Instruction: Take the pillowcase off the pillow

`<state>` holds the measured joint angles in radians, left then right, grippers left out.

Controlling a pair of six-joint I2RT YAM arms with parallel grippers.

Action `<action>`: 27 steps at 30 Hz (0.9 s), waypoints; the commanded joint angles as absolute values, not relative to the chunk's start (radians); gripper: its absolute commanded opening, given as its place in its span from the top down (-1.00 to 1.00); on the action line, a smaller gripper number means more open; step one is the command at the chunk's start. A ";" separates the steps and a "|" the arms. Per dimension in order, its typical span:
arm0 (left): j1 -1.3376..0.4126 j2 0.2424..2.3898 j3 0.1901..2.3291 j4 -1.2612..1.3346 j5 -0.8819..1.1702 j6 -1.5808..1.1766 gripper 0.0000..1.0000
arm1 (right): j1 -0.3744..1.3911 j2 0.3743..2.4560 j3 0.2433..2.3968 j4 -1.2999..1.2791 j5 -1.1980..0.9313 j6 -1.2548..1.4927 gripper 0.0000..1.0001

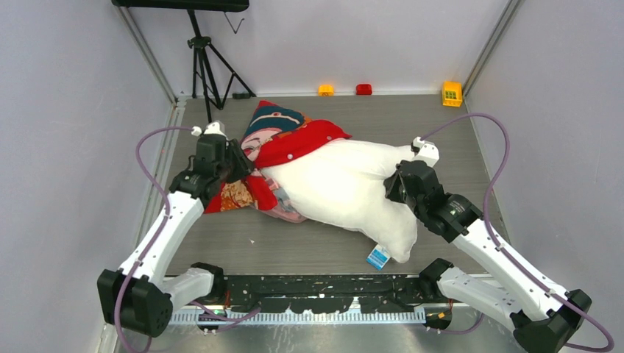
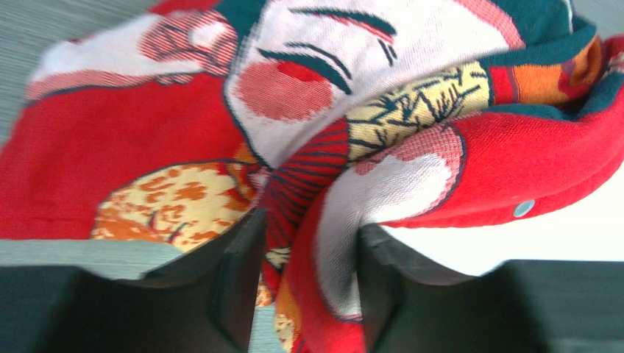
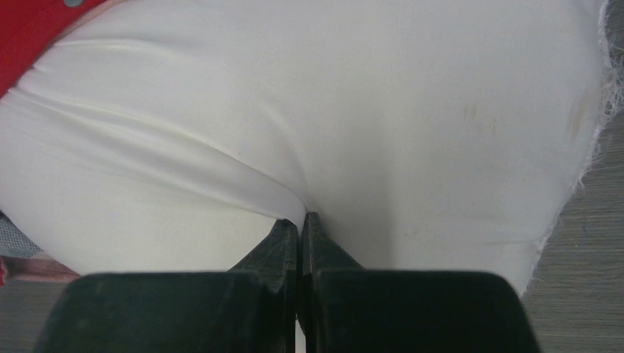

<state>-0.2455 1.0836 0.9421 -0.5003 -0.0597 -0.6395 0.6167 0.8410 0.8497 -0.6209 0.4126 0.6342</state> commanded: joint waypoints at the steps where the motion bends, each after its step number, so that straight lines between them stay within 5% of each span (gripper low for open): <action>1: -0.187 0.987 1.032 -0.589 -0.362 -0.545 -0.18 | 0.575 0.840 0.907 -0.677 0.502 0.582 0.75; 4: -0.187 0.952 1.049 -0.601 -0.329 -0.559 -0.58 | 0.575 0.851 0.923 -0.675 0.425 0.577 -0.38; 6: -0.187 0.940 1.056 -0.617 -0.299 -0.601 -0.91 | 0.576 0.850 0.934 -0.680 0.411 0.576 -0.65; 19: -0.122 0.947 1.023 -0.662 -0.120 -0.861 -0.99 | 0.577 0.923 1.170 -0.936 0.400 0.657 -0.82; 27: -0.107 1.019 1.009 -0.676 -0.011 -0.951 -0.99 | 0.575 1.024 1.058 -0.896 0.248 0.701 -0.83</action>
<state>-0.1146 1.0061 1.0210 -0.6720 -0.0898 -0.8864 0.5785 0.9607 1.1191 -0.9134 0.3420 0.6617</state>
